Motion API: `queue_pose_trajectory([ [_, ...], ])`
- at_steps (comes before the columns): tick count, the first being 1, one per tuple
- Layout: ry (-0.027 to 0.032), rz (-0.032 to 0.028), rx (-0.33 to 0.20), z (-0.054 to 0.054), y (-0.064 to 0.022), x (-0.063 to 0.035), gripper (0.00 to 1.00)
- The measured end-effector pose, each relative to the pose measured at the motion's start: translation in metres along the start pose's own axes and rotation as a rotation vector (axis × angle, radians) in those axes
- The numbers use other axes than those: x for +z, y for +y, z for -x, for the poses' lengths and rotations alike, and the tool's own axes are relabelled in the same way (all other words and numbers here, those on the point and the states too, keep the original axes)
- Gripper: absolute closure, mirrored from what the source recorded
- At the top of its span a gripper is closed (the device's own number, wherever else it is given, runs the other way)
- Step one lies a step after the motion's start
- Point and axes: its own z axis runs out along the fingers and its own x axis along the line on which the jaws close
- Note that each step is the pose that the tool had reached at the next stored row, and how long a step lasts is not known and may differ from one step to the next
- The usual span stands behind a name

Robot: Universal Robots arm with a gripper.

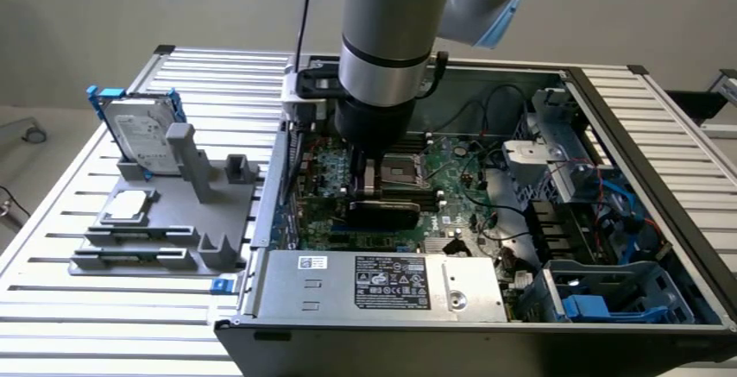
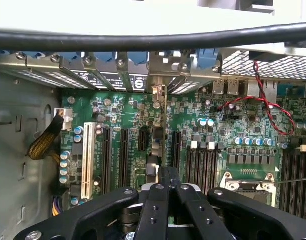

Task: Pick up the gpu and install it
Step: 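Insert the gpu into the slot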

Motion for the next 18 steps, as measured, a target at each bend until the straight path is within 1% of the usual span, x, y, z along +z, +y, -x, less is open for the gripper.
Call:
queue_pose_trajectory([
  [4,-0.0005,-0.0006,-0.001,0.0002,-0.0003,0.0022,0.89],
  [9,0.0011,0.0005,-0.003,0.0003,-0.0003,0.0043,0.89],
  [13,0.0005,0.0002,-0.003,0.0004,-0.0004,0.0057,0.89],
  [14,0.0005,0.0004,-0.004,0.0004,-0.0004,0.0055,0.89],
  [17,-0.0025,0.0017,-0.004,0.0009,-0.0005,0.0023,0.89],
  [18,-0.0012,0.0034,-0.004,0.001,-0.0002,-0.0006,0.89],
])
